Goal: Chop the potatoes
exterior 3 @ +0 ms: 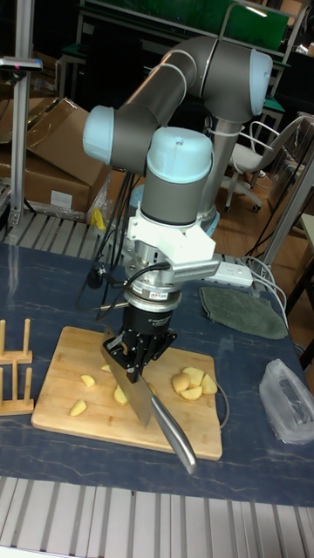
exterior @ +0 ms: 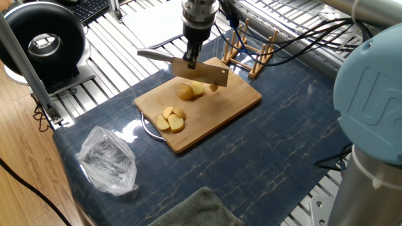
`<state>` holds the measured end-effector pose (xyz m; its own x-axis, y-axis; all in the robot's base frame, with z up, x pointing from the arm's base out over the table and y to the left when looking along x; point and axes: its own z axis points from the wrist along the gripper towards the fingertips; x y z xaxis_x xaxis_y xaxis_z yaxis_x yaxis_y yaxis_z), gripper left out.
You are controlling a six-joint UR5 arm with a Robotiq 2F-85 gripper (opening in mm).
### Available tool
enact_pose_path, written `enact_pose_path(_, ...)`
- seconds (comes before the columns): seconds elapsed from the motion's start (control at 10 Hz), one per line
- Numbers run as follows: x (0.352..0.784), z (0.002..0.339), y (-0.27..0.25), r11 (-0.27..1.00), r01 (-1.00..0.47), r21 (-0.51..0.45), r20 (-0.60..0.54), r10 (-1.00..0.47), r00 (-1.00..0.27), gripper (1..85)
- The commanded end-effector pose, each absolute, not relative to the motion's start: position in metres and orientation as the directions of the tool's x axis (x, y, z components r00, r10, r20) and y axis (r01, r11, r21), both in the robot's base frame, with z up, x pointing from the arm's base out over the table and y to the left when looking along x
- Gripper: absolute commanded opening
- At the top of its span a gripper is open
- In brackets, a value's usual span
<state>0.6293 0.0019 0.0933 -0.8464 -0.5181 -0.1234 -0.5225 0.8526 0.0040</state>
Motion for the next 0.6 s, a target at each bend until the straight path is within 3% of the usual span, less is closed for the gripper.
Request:
enact_pose_path(0.0,0.6328,0.0871,0.0058,0.843,-0.538,0.008,-0.148,-0.531,-0.835,1.0)
enact_pose_path(0.5,0.6325,0.0888,0.0040,0.844,-0.537,0.013,-0.146,-0.529,-0.836,1.0)
